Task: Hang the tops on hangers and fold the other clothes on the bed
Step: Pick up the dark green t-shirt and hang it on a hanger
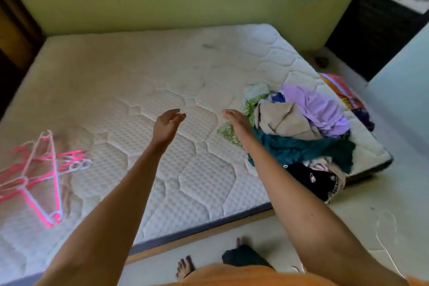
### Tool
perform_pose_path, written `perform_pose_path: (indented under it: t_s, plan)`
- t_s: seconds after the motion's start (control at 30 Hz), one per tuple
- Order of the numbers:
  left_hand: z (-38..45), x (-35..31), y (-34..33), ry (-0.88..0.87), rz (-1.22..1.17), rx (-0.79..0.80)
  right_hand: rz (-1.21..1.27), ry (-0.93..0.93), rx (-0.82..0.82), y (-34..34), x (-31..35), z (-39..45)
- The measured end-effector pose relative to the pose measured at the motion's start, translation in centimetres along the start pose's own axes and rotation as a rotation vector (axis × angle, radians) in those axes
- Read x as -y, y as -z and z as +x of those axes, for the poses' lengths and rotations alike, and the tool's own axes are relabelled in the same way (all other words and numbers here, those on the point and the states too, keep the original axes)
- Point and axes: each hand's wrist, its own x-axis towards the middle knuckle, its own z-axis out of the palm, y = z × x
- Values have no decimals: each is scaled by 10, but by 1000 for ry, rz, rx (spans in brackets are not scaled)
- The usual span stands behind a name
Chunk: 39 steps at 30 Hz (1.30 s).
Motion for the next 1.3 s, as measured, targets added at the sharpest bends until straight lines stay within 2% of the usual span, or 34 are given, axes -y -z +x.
perform_pose_path:
  t_s: [0.23, 0.47, 0.53, 0.63, 0.7, 0.8, 0.87, 0.93, 1.07, 1.1, 1.17, 1.23, 1.3]
  plan:
    - [32, -6, -91, 30, 81, 38, -42, -155, -95, 79, -43, 25]
    - [49, 7, -214, 156, 218, 125, -367, -296, -27, 166, -113, 70]
    - [55, 10, -250, 200, 244, 151, -577, -332, 54, 191, -148, 84]
    - [61, 14, -292, 250, 279, 221, -1183, -382, 409, 221, -201, 91]
    - [64, 17, -313, 279, 309, 259, -1317, -342, 489, 233, -222, 89]
    - [67, 23, -329, 315, 320, 288, -1267, -141, 252, 233, -216, 93]
    - [69, 22, -331, 333, 325, 302, -1066, -32, 105, 230, -194, 105]
    - [70, 15, -332, 348, 340, 330, -835, 13, 108, 228, -161, 120]
    - [68, -2, -336, 334, 396, 510, -552, 85, 244, 212, -81, 138]
    - [67, -9, -335, 307, 344, 472, -491, 103, 312, 204, -60, 138]
    - [68, -26, -327, 197, 313, 297, -415, 140, 416, 192, -28, 136]
    - [74, -45, -311, 117, 320, 103, -392, 172, 407, 185, -13, 137]
    - [78, -63, -280, 107, 219, 7, -420, 184, 347, 182, -3, 138]
